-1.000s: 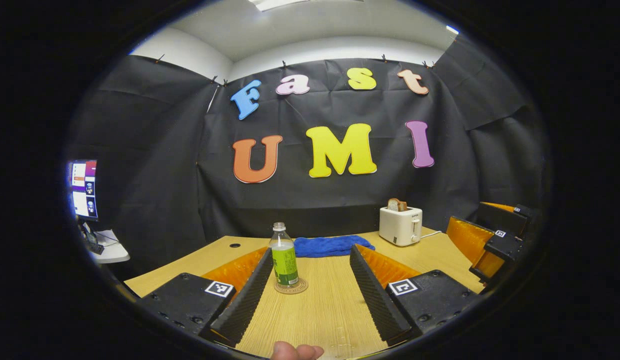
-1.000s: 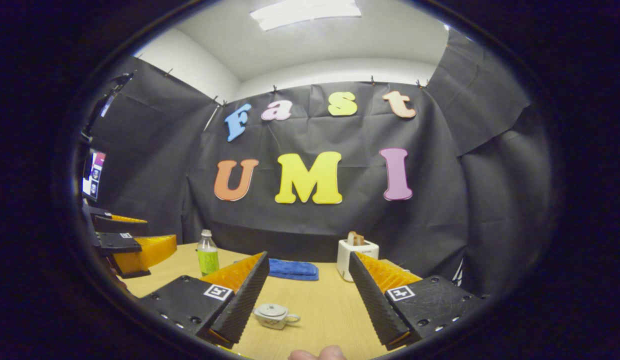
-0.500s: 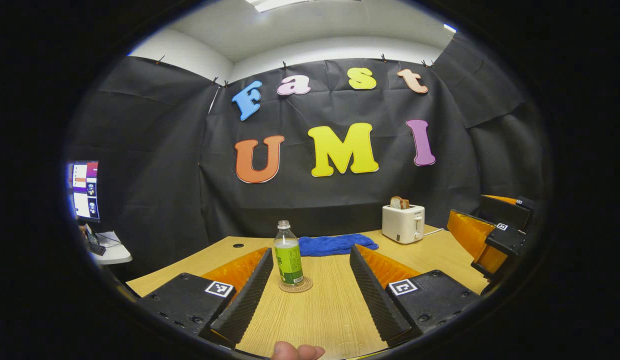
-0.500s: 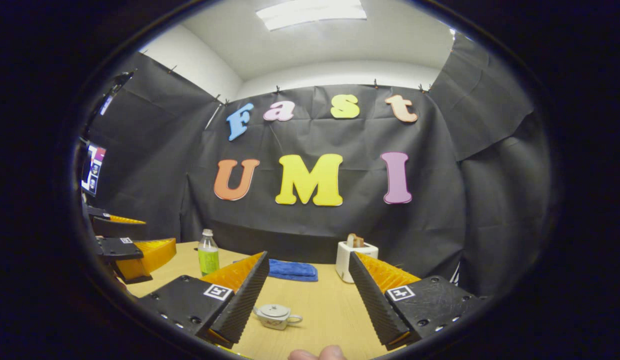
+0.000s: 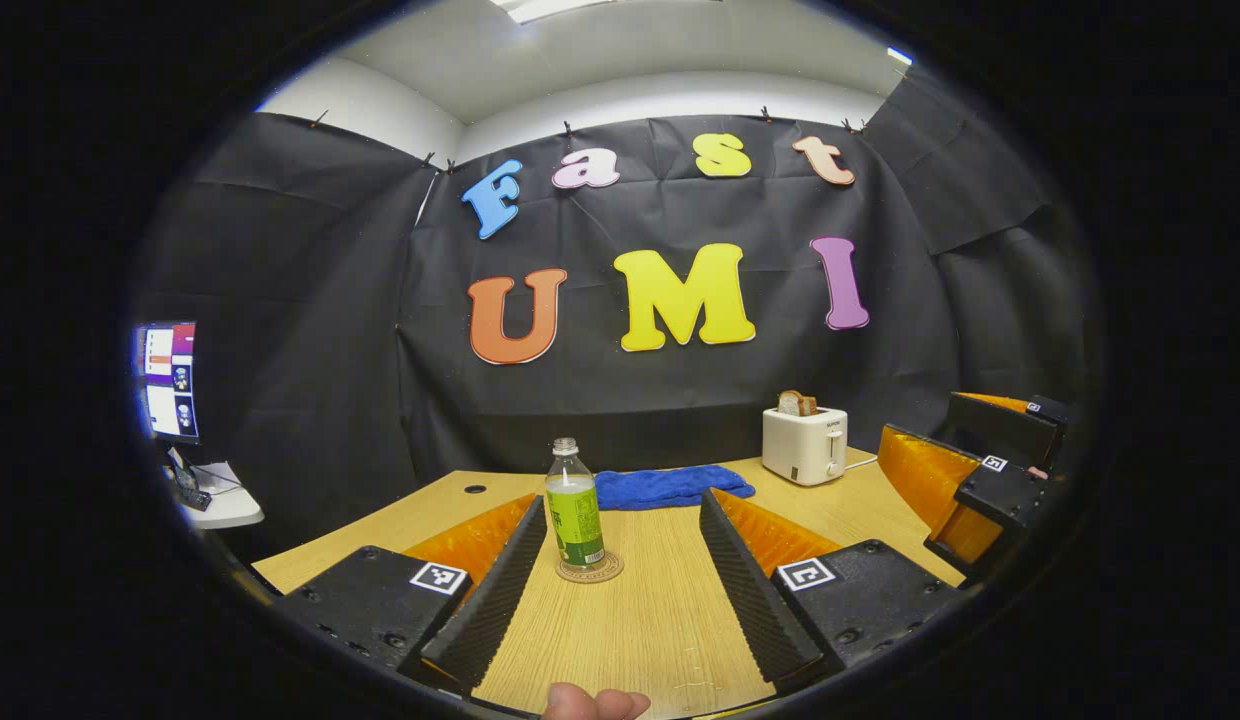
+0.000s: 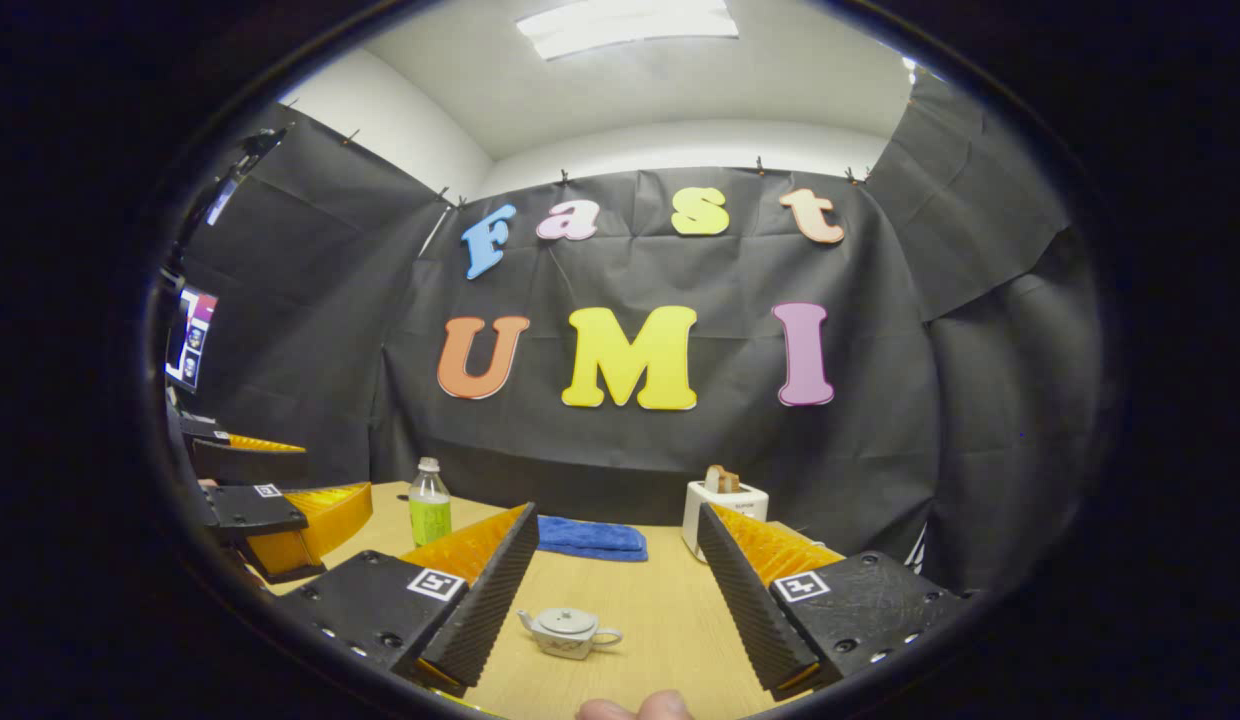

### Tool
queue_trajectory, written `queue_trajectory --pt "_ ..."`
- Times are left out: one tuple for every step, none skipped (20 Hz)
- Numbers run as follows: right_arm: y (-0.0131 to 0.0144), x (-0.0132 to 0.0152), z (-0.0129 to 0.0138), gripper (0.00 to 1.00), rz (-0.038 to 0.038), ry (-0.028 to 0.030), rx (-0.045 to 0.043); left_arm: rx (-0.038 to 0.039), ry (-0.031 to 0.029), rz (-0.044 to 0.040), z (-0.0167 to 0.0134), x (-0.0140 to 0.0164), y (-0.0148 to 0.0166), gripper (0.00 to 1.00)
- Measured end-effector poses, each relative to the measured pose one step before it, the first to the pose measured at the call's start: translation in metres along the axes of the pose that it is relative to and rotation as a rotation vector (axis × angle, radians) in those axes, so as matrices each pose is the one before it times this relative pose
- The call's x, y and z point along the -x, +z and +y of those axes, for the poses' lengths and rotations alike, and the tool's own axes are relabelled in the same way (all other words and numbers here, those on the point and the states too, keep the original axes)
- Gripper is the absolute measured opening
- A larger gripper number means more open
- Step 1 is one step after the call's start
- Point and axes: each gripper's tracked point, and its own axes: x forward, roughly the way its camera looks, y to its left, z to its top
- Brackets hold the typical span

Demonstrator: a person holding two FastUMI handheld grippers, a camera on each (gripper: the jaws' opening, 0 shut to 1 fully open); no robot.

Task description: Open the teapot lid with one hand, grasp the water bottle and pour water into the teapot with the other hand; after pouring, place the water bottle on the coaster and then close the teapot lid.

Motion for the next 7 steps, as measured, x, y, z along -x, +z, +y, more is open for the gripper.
queue_trajectory --pt "-0.00070 -0.00114 0.00054 0.97 0.00423 -0.00041 -0.00534 -0.00091 0.00299 0.00308 0.00164 0.00031 -0.00161 0.96" --pt "-0.00193 -0.00013 0.00178 0.97 0.00498 0.00250 -0.00454 -0.00081 0.00484 0.00168 0.00260 0.00013 0.00012 0.96" --pt "-0.00172 -0.00002 0.00097 0.97 0.00627 0.00264 -0.00126 -0.00071 0.00133 0.00028 0.00072 -0.00021 -0.00016 0.96" --pt "0.00025 0.00076 0.00119 0.96 0.00158 0.00066 0.00050 0.00099 0.00215 0.00118 0.00122 -0.00042 0.00023 0.96" --pt "0.00041 0.00084 0.00079 0.97 0.00065 0.00026 0.00023 0.00091 -0.00033 0.00110 -0.00064 -0.00050 -0.00064 0.96" --pt "-0.00076 0.00073 0.00025 0.96 -0.00043 -0.00135 -0.00119 0.00091 -0.00008 -0.00302 -0.00010 0.00086 0.00141 0.96" --pt "0.00006 0.00069 0.00028 0.96 -0.00044 -0.00390 -0.00500 0.00196 0.00171 -0.00086 0.00097 -0.00033 0.00034 0.96"
